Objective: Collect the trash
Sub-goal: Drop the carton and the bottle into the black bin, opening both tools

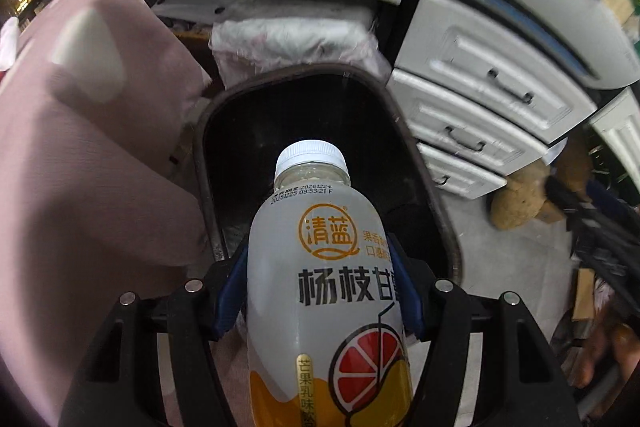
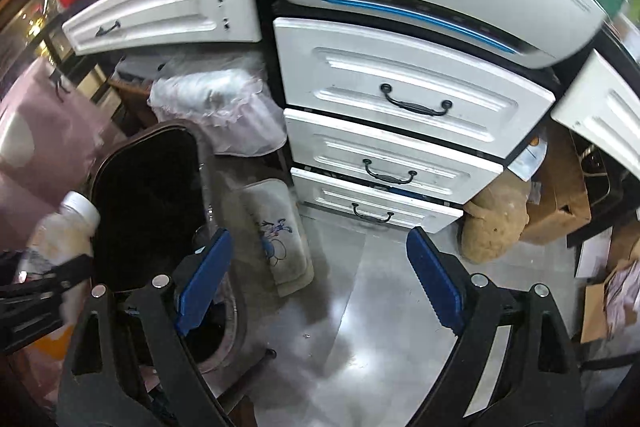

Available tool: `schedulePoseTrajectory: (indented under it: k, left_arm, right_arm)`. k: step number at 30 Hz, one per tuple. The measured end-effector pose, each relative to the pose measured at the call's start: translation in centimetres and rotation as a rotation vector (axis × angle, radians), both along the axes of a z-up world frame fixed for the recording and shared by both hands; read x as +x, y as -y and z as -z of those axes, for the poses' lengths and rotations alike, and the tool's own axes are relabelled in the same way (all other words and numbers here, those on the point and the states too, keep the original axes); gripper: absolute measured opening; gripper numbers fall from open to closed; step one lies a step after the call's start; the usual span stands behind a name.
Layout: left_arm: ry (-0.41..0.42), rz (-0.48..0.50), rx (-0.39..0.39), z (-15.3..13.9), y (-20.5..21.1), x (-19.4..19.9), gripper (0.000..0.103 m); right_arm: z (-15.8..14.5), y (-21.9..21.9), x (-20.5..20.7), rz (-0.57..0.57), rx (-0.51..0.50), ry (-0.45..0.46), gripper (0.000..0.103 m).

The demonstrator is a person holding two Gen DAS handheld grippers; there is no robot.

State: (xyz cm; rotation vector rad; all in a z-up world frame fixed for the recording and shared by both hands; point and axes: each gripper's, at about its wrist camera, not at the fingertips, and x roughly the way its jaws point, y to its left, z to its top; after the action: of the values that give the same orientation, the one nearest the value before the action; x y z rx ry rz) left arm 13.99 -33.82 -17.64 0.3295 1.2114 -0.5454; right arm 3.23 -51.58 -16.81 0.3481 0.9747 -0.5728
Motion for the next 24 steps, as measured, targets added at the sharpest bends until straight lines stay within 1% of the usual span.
schedulePoseTrajectory:
  k: [2, 4, 5, 7, 9, 10, 11, 12, 13, 14, 15, 17, 20, 22, 24]
  left_arm:
    - [0.005, 0.005, 0.023, 1.1, 0.3, 0.1, 0.063]
    - [0.023, 0.026, 0.064, 2.2, 0.8, 0.3, 0.063]
    - [0.023, 0.039, 0.094, 2.9, 1.1, 0.3, 0.063]
    - [0.009, 0.044, 0.130, 3.9, 1.4, 0.7, 0.063]
    - [-0.011, 0.042, 0.142, 4.6, 1.8, 1.0, 0.064]
    - [-0.015, 0.048, 0.148, 4.7, 1.9, 1.0, 0.065]
    - [-0.007, 0.056, 0.147, 4.5, 2.0, 1.0, 0.069]
    - [0.011, 0.067, 0.145, 4.1, 2.1, 0.7, 0.072]
    - [0.029, 0.082, 0.138, 3.5, 2.1, 0.4, 0.079]
    - [0.042, 0.095, 0.125, 3.0, 2.2, -0.1, 0.082]
    - [0.056, 0.108, 0.111, 2.2, 2.1, -0.5, 0.082]
    - [0.072, 0.121, 0.078, 0.6, 1.6, -1.4, 0.086]
    - [0.106, 0.128, 0.035, -1.7, 0.7, -2.6, 0.087]
    - [0.137, 0.127, 0.009, -3.9, -0.7, -3.7, 0.089]
    - [0.157, 0.132, -0.042, -6.2, -2.6, -5.0, 0.091]
  right_arm:
    - [0.3, 0.1, 0.1, 0.007, -0.001, -0.001, 0.087]
    - [0.3, 0.4, -0.2, 0.008, 0.004, 0.000, 0.087]
    - [0.2, 0.4, -0.2, 0.007, 0.004, 0.003, 0.087]
    - [-0.1, 0.4, -0.5, 0.003, 0.002, 0.010, 0.087]
    - [-0.4, 0.2, -0.5, 0.005, -0.002, 0.018, 0.087]
    - [-0.5, 0.2, -0.5, 0.005, -0.002, 0.023, 0.087]
    - [-0.8, 0.2, -0.6, 0.006, -0.003, 0.031, 0.087]
    - [-1.0, 0.2, -0.6, 0.007, -0.006, 0.037, 0.087]
    - [-1.3, 0.2, -0.6, 0.010, -0.012, 0.045, 0.087]
    - [-1.6, 0.2, -0.6, 0.013, -0.020, 0.054, 0.087]
    - [-2.0, 0.2, -0.6, 0.017, -0.029, 0.067, 0.087]
    - [-2.7, 0.1, -0.6, 0.021, -0.042, 0.084, 0.087]
    - [-3.7, -0.1, -0.4, 0.018, -0.059, 0.103, 0.088]
    - [-4.6, -0.4, -0.4, 0.013, -0.065, 0.133, 0.089]
    - [-5.4, -1.0, -0.1, 0.004, -0.072, 0.157, 0.093]
